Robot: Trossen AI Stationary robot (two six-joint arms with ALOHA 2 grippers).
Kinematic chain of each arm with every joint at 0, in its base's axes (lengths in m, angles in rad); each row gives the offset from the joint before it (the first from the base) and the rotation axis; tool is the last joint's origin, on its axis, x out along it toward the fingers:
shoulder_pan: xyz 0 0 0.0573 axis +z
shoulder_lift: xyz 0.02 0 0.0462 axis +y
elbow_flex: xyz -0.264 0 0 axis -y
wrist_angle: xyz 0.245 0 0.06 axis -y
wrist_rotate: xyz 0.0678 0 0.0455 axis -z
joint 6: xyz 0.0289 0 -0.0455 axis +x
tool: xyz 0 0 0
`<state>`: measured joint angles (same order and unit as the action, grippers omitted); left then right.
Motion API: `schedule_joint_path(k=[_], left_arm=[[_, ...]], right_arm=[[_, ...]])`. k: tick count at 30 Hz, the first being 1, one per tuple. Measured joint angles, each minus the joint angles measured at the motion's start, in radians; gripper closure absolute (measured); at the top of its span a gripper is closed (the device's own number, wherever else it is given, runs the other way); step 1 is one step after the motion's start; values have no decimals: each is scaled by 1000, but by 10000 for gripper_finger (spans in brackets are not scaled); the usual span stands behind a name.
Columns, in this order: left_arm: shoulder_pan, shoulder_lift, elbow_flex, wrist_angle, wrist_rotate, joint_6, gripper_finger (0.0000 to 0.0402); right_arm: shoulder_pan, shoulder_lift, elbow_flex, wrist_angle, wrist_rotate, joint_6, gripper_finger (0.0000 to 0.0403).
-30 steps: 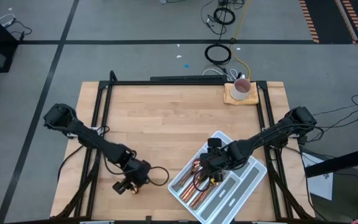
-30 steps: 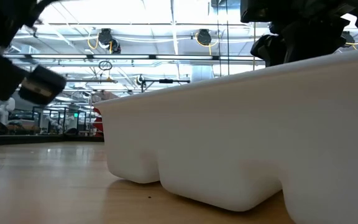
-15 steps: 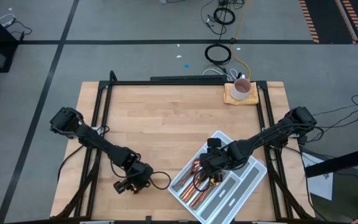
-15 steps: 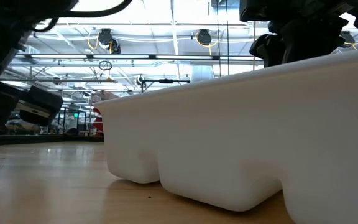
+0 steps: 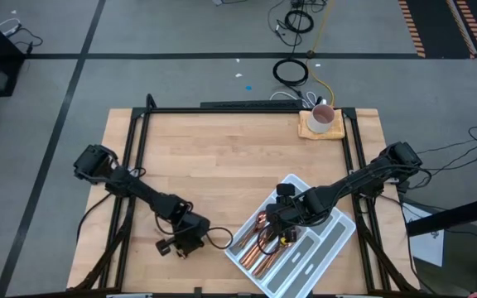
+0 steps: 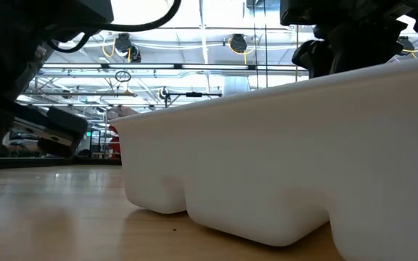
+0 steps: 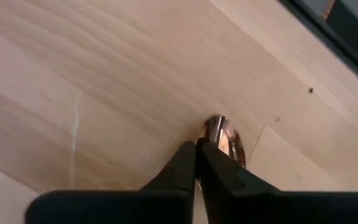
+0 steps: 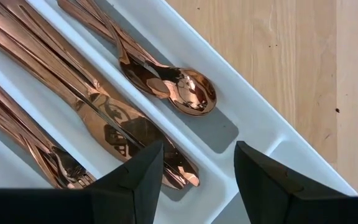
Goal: Sort silverware
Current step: Put the gold spoon into the cutlery tray with the other gold spoons
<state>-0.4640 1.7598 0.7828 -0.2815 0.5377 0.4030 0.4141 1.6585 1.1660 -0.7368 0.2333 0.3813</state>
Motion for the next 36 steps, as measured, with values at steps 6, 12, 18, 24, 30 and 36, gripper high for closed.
schedule_joint_path(k=[6, 12, 18, 24, 30, 36], left_arm=[[32, 4, -1, 34, 10, -70, 392], [102, -42, 3, 39, -54, -192, 398], [228, -128, 32, 25, -180, -315, 401], [342, -254, 41, 22, -298, -578, 401], [414, -396, 41, 91, -310, -793, 401], [468, -502, 42, 204, -313, -919, 401]], right_arm=[[0, 0, 0, -7, -7, 75, 220], [0, -42, -1, -6, -75, 133, 220], [6, -173, -1, -16, -31, 215, 220], [55, -337, -1, -88, 142, 288, 220], [116, -477, -1, -250, 322, 449, 220], [157, -549, -1, -395, 386, 568, 220]])
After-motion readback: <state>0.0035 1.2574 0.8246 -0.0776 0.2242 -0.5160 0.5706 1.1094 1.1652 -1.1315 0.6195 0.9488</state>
